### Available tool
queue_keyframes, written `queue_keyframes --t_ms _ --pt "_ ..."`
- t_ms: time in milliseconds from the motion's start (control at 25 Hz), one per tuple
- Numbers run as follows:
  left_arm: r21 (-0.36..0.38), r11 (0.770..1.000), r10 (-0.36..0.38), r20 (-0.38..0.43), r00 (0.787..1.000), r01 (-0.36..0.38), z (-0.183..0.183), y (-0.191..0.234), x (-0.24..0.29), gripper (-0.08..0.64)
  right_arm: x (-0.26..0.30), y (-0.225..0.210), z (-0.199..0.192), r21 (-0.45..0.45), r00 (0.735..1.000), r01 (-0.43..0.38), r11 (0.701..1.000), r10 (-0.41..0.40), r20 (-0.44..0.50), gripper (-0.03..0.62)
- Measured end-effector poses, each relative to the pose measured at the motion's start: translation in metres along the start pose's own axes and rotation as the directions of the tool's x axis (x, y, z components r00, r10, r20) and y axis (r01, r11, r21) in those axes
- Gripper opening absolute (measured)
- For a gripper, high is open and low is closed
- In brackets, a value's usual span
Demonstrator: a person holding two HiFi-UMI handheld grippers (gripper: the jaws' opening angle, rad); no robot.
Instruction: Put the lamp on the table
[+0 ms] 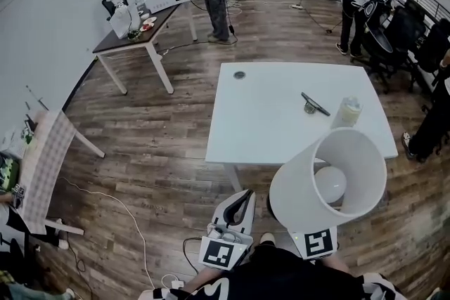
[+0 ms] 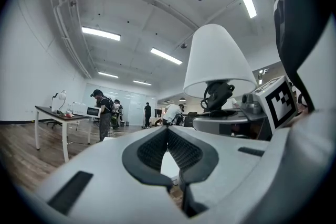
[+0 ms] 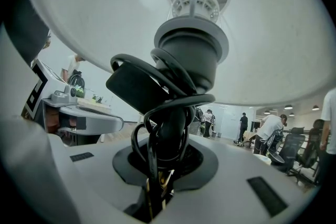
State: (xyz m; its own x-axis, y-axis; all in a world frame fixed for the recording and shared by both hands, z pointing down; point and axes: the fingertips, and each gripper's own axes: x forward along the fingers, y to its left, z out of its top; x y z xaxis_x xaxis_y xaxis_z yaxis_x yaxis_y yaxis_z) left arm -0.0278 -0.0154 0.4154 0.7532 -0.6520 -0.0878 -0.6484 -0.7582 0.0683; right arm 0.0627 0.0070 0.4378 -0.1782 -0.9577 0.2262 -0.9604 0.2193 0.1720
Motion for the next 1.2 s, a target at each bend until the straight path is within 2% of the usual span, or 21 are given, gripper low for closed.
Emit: queue_keyframes --t_ms 200,400,880,1000,1080,1200 --pt "0.006 1.000 0.026 0.014 1.000 -0.026 -0.001 0.003 0.033 0.005 0.020 -0.028 0.002 -0.024 0.999 -0.029 0.999 0.030 0.024 0.072" --pt "0.009 0.999 0.032 0.005 0.999 -0.032 -0.005 0.002 0.047 0.005 0.030 -0.044 -0.003 -0.019 1.000 -0.026 0.999 0.026 0.004 0.072" --pt "0.005 0.999 0.052 -0.007 0.999 -0.052 -0.006 0.010 0.058 0.005 0.039 -0.048 -0.006 -0.037 0.999 -0.050 0.998 0.050 -0.003 0.072" --pt "0.029 0.999 0.044 -0.016 0.999 -0.044 -0.006 0.002 0.057 0.005 0.036 -0.052 -0.005 -0.043 0.998 -0.054 0.998 0.055 0.017 0.072" --pt "0.027 0.997 0.067 -0.013 0.998 -0.066 -0.006 0.004 0.056 0.005 0.036 -0.055 -0.005 -0.043 0.998 -0.053 0.998 0.054 0.024 0.072" --pt "0.025 0.996 0.090 -0.021 0.996 -0.089 -0.005 0.010 0.053 0.005 0.040 -0.055 -0.007 -0.095 0.997 -0.074 0.993 0.074 -0.003 0.072"
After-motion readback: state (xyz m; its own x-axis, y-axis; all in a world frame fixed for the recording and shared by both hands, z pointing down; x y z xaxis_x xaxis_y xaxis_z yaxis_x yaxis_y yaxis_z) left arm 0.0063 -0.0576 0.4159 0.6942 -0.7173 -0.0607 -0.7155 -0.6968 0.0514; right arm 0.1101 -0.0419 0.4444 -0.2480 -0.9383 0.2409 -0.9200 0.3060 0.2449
